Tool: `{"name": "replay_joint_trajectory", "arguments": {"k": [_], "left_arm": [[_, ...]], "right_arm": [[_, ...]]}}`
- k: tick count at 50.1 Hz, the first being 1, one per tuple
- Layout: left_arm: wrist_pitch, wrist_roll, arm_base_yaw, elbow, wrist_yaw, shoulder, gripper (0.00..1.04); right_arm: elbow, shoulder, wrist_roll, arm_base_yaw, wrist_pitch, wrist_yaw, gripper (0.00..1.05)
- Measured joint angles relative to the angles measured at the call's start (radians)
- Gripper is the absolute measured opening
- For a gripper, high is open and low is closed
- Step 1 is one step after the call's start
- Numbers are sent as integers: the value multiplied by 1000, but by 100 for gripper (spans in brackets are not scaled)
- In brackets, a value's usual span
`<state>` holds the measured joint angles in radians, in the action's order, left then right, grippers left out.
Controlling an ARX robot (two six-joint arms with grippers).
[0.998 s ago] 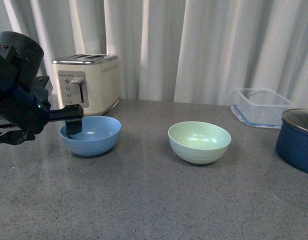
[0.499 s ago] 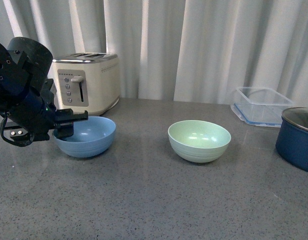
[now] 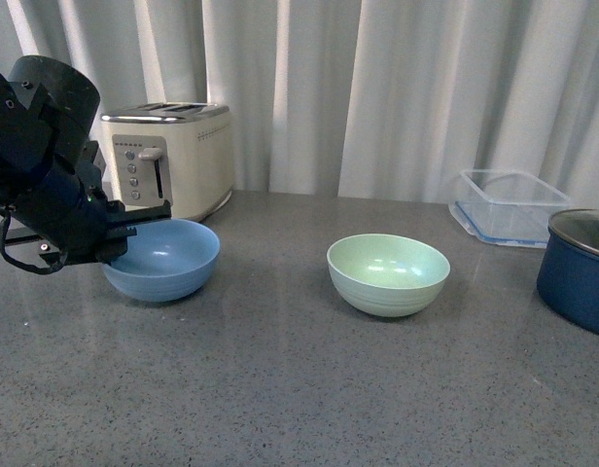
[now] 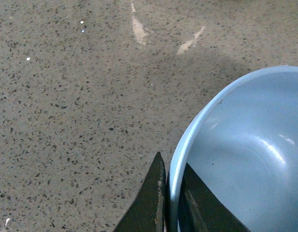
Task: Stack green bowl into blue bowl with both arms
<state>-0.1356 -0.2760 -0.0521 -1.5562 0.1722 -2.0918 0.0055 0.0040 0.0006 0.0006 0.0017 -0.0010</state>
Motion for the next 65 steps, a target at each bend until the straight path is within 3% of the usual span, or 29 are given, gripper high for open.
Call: {"name": "replay_joint_trajectory", "arguments": {"k": [38,65], "left_arm": [[-40,-79,-155,-136,-8,-43,4],[-61,-78,-183,-217,4,-121,4]], "right_arm": [[0,0,0,0,0,0,95],[0,0,0,0,0,0,95]]}}
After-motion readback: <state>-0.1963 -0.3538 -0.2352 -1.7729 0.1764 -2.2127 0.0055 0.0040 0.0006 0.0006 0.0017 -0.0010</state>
